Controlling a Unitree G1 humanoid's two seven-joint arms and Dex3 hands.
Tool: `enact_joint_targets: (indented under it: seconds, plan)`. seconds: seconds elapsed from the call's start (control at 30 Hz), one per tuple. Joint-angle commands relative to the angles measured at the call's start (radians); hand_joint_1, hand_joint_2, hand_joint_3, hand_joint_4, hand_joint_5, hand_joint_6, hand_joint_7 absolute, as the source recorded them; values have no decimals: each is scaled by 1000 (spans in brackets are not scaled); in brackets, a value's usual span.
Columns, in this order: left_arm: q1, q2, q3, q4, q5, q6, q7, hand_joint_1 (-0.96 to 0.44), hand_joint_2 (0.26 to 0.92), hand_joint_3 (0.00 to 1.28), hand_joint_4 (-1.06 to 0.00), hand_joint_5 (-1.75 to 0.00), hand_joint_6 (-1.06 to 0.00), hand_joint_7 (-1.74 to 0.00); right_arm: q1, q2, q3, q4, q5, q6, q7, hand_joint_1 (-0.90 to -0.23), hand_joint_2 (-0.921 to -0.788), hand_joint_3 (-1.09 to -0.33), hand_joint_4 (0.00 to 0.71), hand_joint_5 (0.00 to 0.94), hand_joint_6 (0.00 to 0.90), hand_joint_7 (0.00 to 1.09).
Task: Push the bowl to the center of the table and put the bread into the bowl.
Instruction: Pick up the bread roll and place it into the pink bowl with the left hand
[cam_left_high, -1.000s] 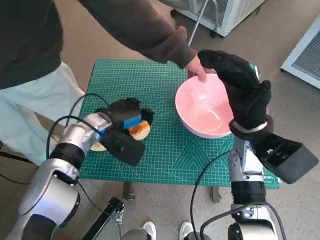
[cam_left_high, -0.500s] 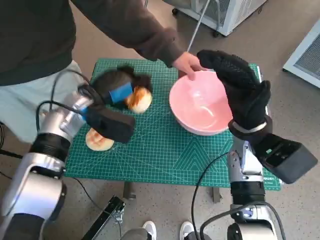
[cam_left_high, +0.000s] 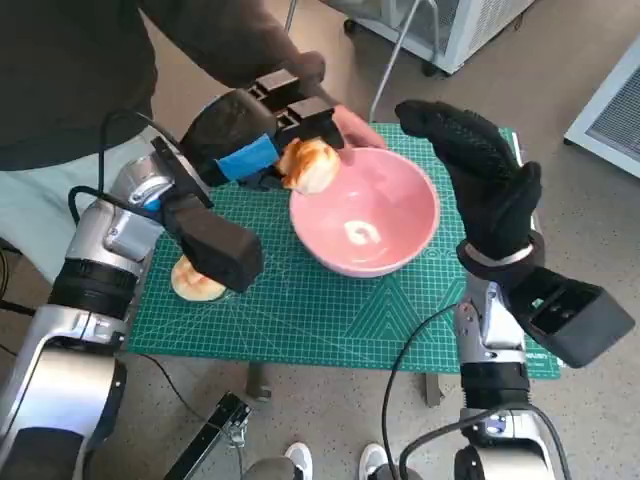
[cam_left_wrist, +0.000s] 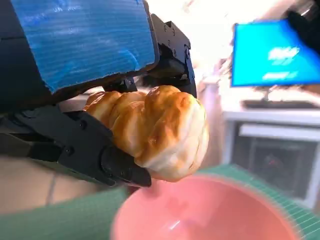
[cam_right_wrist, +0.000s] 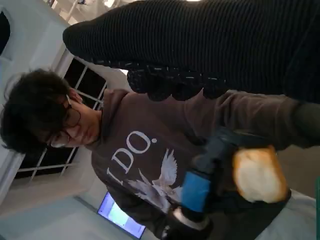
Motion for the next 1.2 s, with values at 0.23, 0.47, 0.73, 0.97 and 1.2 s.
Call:
enact_joint_targets:
  seconds: [0.23,0.47,0.73,0.97,1.2]
  plan:
    - [13,-43,9,-25,-49,-15,-45,-1,921,193,-509,-1277,-526,-1347,-2,-5,-5,26,16,-5,15,-726,-921,-757,309,39,7,924]
    - [-14,-102,-1,29,-54,5,-69,-1,921,208,-488,-1282,-514,-1376,-5,-2,-5,36,25,-5,25,-728,-921,-756,309,39,9,920]
    - [-53,-164,-41,118,3,38,-57,-1,921,214,-467,-1292,-523,-1378,2,-1,2,20,17,-7,22,-729,-921,-757,308,39,8,921]
    - [-65,-203,-54,198,-42,216,-275,-45,855,175,-148,-436,-156,-765,11,-12,-2,12,6,-17,17,-732,-921,-756,302,37,8,923]
    - [-57,-208,-55,119,-44,387,-416,-49,769,87,-12,-37,-12,-309,16,-18,-8,11,-2,-22,6,-730,-921,-756,302,37,10,921]
